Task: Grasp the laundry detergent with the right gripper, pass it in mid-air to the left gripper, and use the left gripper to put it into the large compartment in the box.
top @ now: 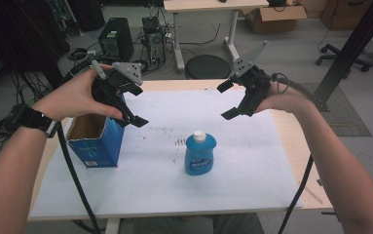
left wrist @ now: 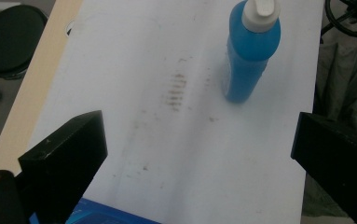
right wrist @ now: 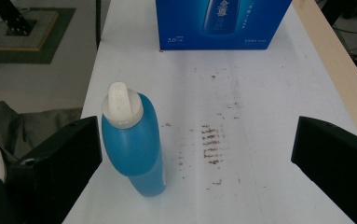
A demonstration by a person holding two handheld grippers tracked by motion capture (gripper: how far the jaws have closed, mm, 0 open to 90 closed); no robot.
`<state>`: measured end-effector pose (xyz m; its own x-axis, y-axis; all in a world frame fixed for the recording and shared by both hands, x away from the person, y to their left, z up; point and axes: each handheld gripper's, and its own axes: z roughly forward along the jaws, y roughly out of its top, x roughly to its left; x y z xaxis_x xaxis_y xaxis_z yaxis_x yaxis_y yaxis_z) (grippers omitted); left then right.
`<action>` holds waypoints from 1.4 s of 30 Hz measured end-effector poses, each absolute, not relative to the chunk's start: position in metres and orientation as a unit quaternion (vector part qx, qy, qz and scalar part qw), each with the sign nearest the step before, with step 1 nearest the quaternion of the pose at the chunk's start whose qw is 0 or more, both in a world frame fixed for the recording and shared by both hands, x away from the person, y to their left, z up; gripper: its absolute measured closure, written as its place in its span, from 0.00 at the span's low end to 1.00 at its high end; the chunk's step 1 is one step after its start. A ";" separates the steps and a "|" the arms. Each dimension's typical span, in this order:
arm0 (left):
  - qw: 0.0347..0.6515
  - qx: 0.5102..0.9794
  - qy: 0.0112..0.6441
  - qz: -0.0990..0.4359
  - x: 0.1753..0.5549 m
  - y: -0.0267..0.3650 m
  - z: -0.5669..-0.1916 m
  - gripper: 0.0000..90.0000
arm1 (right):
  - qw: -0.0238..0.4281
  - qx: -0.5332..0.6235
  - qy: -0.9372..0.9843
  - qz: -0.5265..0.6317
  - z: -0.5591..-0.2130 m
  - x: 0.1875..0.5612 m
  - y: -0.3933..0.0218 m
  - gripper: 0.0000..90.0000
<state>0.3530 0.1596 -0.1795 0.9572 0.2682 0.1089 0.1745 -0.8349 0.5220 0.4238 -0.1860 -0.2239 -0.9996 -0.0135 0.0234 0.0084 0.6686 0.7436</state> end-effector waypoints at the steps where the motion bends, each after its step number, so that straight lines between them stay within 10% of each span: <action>1: 0.263 0.953 0.117 0.091 0.353 0.160 -0.179 0.04 | 0.014 -0.005 -0.910 -0.414 -0.228 0.423 -0.191 0.01; 42: 0.260 0.955 0.118 0.082 0.350 0.159 -0.188 0.04 | 0.066 -0.028 -0.880 -0.470 -0.313 0.407 -0.213 0.01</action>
